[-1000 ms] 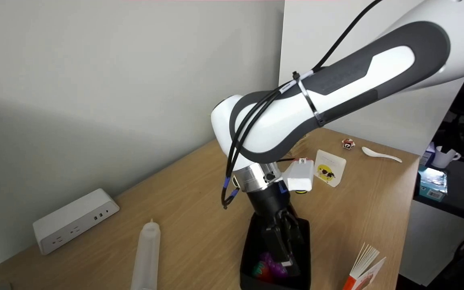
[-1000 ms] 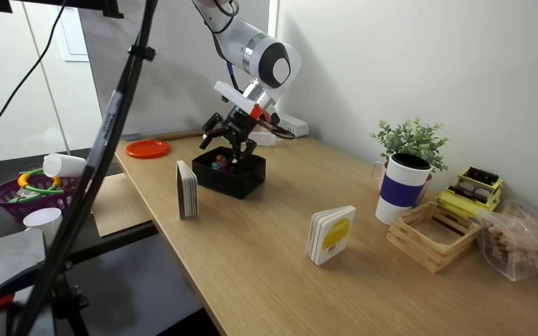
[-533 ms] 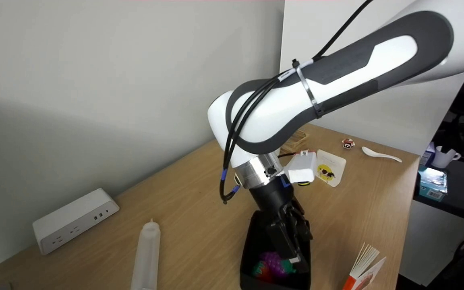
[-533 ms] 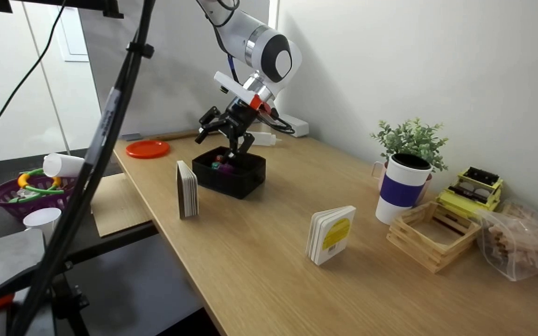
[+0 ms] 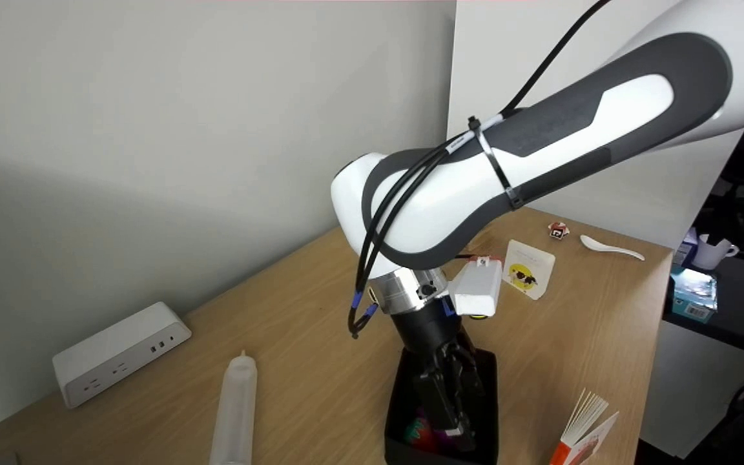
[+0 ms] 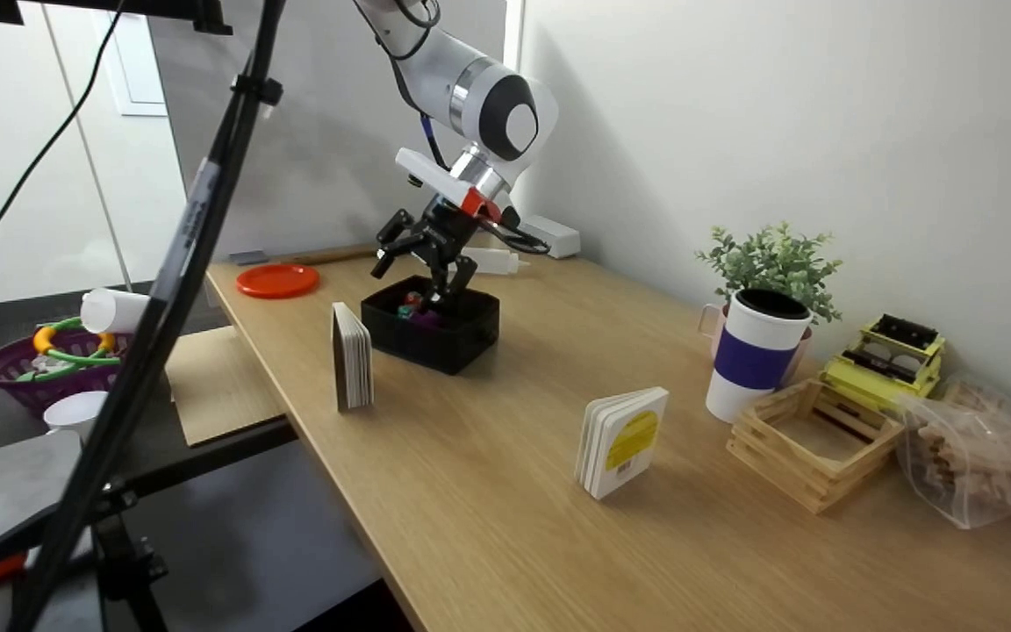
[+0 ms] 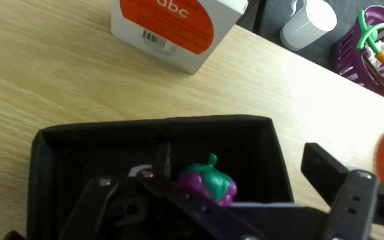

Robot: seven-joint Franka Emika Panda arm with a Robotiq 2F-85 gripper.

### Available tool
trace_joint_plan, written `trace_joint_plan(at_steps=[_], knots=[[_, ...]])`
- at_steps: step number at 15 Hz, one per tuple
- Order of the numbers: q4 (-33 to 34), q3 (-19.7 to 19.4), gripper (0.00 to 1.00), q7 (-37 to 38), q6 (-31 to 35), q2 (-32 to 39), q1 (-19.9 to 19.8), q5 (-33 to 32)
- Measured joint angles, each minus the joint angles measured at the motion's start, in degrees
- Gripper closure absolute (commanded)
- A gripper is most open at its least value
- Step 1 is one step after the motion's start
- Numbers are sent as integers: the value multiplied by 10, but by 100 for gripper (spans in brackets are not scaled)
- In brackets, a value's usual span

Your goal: Take the plastic grapes and strawberry from the black box one at a time and put them on the table

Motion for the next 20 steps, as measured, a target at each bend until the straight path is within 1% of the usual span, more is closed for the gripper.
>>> trace_joint_plan(at_steps=[4, 10, 20], knots=[[-19, -2, 0, 10, 40, 9, 1, 1], [-25, -3, 0, 35, 43, 7, -1, 6], [-29, -7, 0, 47, 60, 1, 8, 2]])
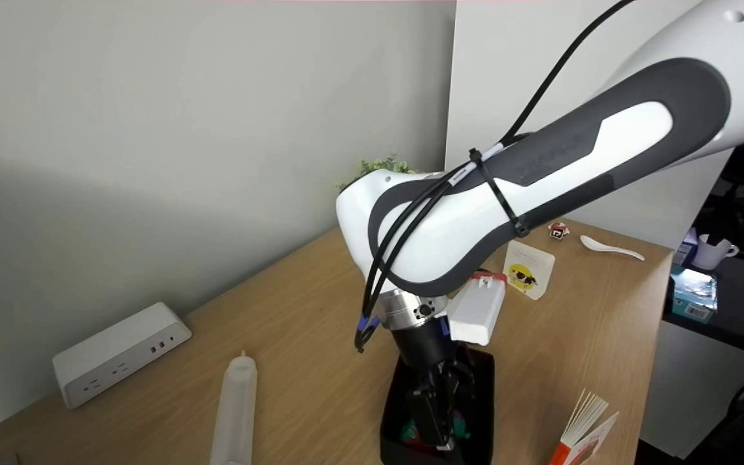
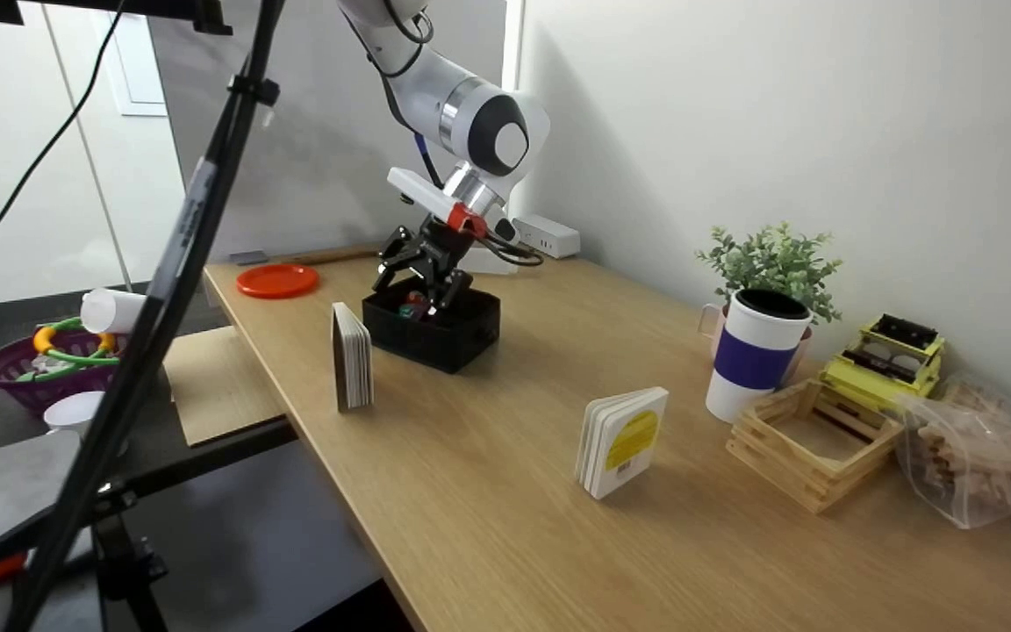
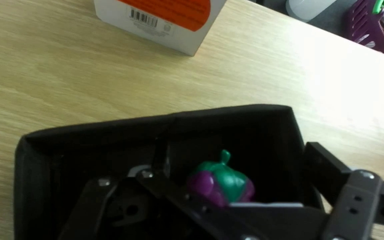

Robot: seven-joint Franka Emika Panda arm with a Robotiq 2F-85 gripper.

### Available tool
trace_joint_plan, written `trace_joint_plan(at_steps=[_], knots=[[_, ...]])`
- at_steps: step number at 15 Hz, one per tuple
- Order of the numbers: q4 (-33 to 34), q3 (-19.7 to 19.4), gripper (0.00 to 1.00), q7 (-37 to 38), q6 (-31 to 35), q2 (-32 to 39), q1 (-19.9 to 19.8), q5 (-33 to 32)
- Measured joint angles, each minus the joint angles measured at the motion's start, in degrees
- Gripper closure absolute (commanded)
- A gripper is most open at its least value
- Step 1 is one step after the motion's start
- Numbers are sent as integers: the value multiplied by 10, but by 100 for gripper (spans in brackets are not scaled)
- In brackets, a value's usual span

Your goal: Take the plastic grapes and strawberry from the black box one at a time and put them on the table

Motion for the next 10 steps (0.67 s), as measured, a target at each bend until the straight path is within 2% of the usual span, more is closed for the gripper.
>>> trace_joint_plan(at_steps=[10], knots=[[-50, -19, 0, 53, 58, -42, 30, -27]])
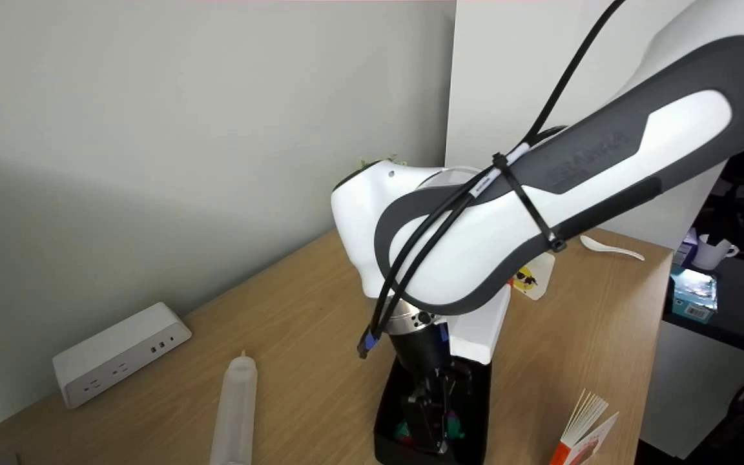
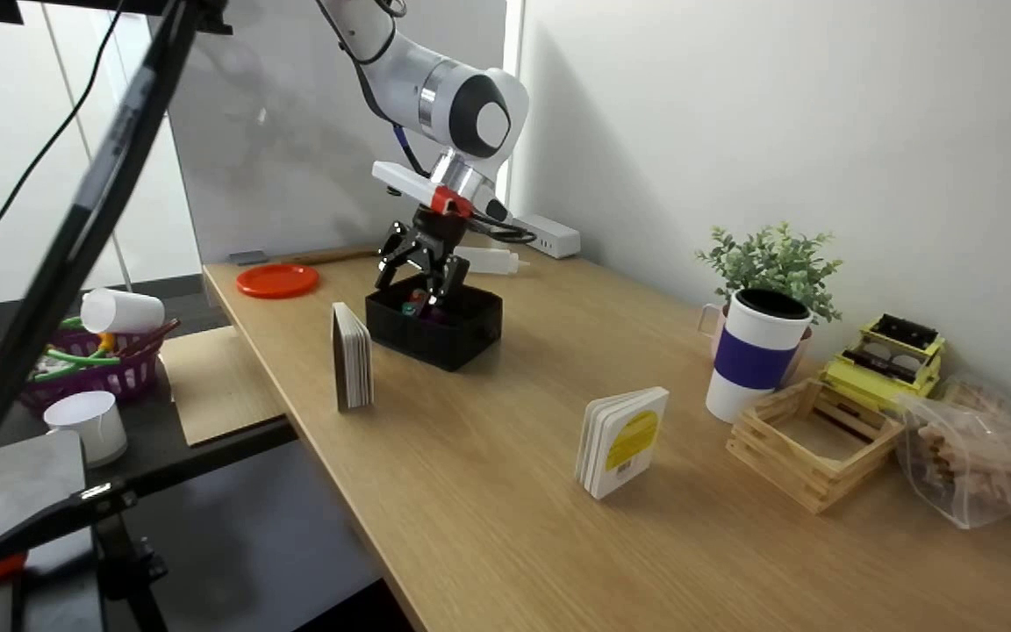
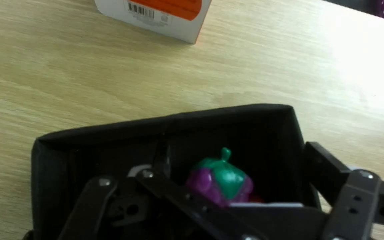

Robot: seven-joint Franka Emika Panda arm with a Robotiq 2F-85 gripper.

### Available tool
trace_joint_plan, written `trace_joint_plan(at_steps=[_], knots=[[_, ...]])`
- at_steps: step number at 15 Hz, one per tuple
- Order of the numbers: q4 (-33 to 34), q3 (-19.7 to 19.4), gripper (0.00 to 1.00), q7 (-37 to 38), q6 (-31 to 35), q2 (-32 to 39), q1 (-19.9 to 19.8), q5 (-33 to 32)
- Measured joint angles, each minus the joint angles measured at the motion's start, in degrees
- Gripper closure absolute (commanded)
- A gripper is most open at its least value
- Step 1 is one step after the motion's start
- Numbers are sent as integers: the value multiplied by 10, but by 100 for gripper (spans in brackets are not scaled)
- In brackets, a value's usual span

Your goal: Take the plastic grapes and strawberry from the black box one at a time and put them on the table

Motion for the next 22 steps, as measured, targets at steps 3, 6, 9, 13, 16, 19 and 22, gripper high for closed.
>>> trace_joint_plan(at_steps=[3, 6, 9, 13, 16, 19, 22], knots=[[-19, -2, 0, 16, 13, -13, 2, -4], [-42, -3, 0, 30, 30, -28, 4, -7], [-66, -3, 0, 41, 37, -46, 7, -12], [-86, -6, 0, 43, 38, -63, 7, -12], [-97, -11, 0, 43, 38, -73, 6, -12], [-104, -18, 0, 43, 58, -73, 5, -12], [-114, -21, 0, 37, 104, -69, 2, -12]])
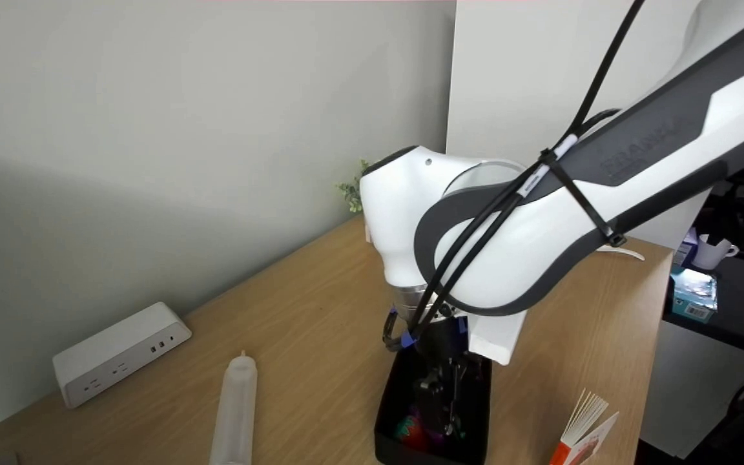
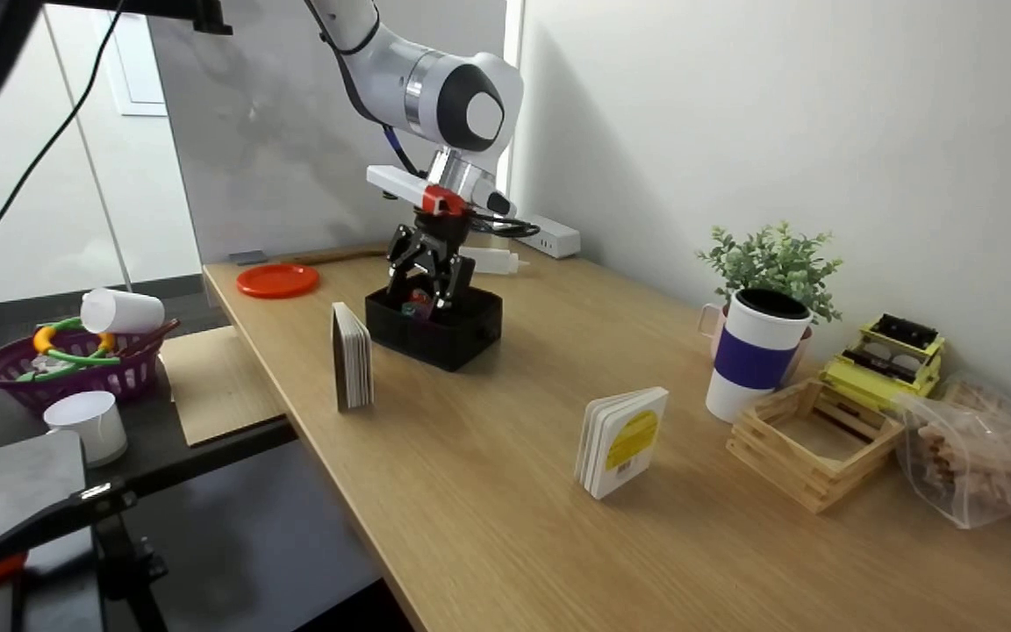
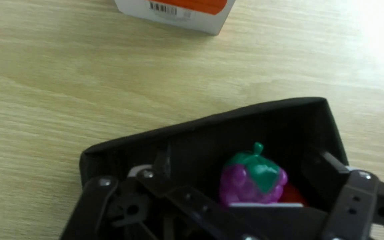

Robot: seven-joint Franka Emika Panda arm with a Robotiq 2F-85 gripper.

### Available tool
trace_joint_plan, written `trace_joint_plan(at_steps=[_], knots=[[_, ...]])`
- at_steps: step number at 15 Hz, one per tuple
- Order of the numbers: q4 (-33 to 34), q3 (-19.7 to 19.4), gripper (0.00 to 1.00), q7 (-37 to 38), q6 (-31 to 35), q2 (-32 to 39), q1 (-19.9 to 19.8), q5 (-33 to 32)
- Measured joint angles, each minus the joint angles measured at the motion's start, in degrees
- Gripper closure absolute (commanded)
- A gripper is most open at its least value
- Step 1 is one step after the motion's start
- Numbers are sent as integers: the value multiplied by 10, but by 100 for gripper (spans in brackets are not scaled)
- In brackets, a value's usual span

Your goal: Take the plastic grapes and strawberry from the black box one at a time and put them on the table

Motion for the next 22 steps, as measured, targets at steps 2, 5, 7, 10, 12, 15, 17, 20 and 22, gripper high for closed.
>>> trace_joint_plan(at_steps=[2, 5, 7, 10, 12, 15, 17, 20, 22], knots=[[-1, 0, 0, -8, 22, 7, -2, 0], [0, 0, 0, -28, 40, 22, -4, 1], [4, 0, 0, -39, 41, 32, -5, 1], [13, 1, 34, -51, 41, 46, -5, 1], [20, 1, 48, -54, 37, 50, -5, 1], [29, 2, 71, -54, 29, 51, -5, 1], [34, 2, 84, -54, 26, 52, -5, 1], [40, 2, 88, -54, 21, 55, -4, 1], [45, 2, 88, -54, 17, 57, -4, 1]])
